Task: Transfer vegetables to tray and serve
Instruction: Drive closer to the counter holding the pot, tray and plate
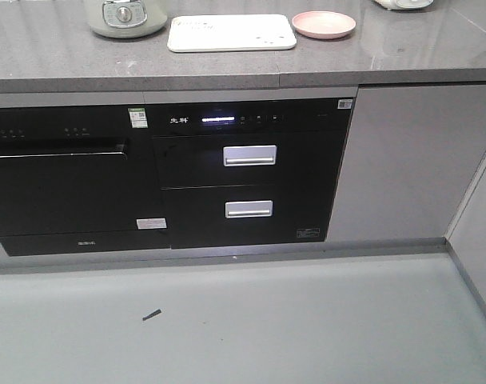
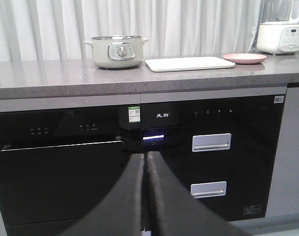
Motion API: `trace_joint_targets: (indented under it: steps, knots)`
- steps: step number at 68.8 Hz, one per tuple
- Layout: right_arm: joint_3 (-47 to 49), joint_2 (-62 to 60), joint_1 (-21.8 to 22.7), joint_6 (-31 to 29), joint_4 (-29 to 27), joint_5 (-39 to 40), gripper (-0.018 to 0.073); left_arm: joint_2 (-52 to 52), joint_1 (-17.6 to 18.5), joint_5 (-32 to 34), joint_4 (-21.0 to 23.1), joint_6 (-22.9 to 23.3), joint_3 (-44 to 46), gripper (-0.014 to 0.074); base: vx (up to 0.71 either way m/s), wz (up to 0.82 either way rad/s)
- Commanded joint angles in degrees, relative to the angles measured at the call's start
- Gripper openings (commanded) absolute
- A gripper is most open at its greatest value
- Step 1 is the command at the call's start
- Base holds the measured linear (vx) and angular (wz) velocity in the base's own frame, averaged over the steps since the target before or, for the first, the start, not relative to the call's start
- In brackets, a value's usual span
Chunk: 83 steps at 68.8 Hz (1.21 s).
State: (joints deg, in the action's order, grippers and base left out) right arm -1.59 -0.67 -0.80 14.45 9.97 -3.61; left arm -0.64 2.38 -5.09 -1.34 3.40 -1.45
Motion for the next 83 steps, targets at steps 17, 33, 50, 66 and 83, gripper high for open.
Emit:
trace_joint_targets:
  steps: [17, 33, 50, 66, 83]
  knots:
    - [-0.9, -0.3, 0.3, -0.2, 0.7, 4.5, -0.0003, -0.8, -0.1, 4.0, 0.2, 0.5, -1.6, -0.0006, 0.08, 0.01]
    - [-0.9, -0.3, 0.3, -0.2, 0.7, 4.4, -0.0003, -0.8, -0.1, 4.0, 0.2, 0.5, -1.6, -0.0006, 0.09, 0.03]
    - [-0.9, -0.3, 0.3, -0.2, 0.7, 4.4, -0.0003, -0.8, -0.1, 4.0, 0.2, 0.5, -1.6, -0.0006, 0.09, 0.01]
    - [-0.9, -0.3, 0.3, -0.2, 0.7, 4.4, -0.0003, -0.8, -0.1, 4.0, 0.2, 0.5, -1.6, -0.0006, 0.10, 0.00]
    - [-0.9, -0.3, 0.3, -0.2, 0.7, 4.4, -0.0003, -0.8, -0.1, 4.0, 0.2, 0.5, -1.6, -0.0006, 0.10, 0.00]
